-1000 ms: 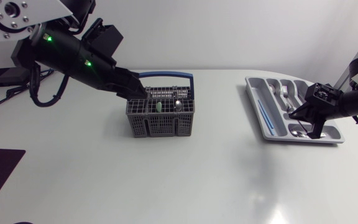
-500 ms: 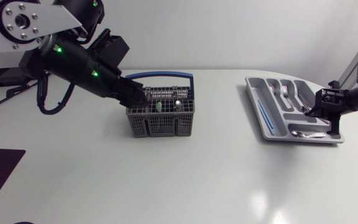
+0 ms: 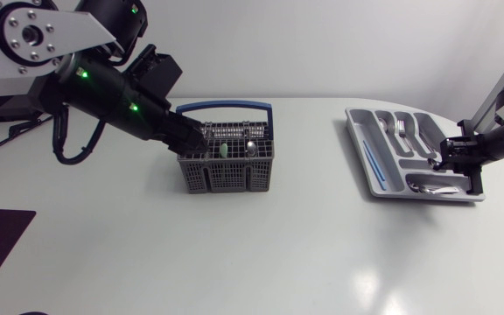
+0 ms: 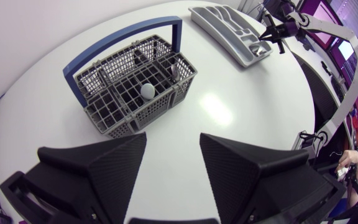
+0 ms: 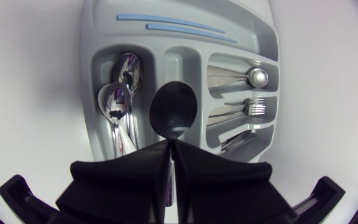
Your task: Unload the cutlery basket into the drawer organizer.
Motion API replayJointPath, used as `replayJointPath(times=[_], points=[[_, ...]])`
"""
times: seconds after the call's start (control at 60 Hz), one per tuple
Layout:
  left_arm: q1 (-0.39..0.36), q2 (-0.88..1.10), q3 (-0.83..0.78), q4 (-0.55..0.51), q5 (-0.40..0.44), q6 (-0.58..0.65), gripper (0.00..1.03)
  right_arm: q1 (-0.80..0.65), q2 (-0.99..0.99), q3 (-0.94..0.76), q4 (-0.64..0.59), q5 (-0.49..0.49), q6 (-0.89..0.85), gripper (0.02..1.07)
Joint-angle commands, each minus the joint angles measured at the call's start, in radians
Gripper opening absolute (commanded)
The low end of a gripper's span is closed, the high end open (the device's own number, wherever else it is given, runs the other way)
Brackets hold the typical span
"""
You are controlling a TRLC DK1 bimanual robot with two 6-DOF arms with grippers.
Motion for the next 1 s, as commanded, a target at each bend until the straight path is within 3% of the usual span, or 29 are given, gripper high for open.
replayJointPath(times=[0.0,0.433,0.583,0.617,0.683,0.7,0.983], points=[[-0.003,-0.020,-0.022,0.007,-0.009,0.008,0.62,-0.005,0.032,-0.051,0.023,0.013,-0.049,0.08],[-0.009,-0.017,-0.019,0.015,-0.014,0.005,0.62,-0.008,0.032,-0.155,0.126,0.028,-0.041,0.12],[-0.020,-0.017,-0.019,0.018,-0.025,0.002,0.62,-0.012,0.015,-0.197,0.201,0.023,-0.038,0.46],[-0.018,-0.017,-0.017,0.018,-0.028,0.002,0.63,-0.015,0.007,-0.201,0.209,0.023,-0.037,0.59],[-0.018,-0.015,-0.013,0.020,-0.034,0.000,0.63,-0.013,-0.013,-0.200,0.204,0.023,-0.023,0.96],[-0.017,-0.015,-0.013,0.020,-0.036,0.002,0.63,-0.013,-0.017,-0.200,0.198,0.023,-0.021,1.01],[-0.006,0.002,0.009,0.020,-0.040,-0.003,0.63,-0.005,-0.108,-0.197,0.167,0.005,0.066,0.99]])
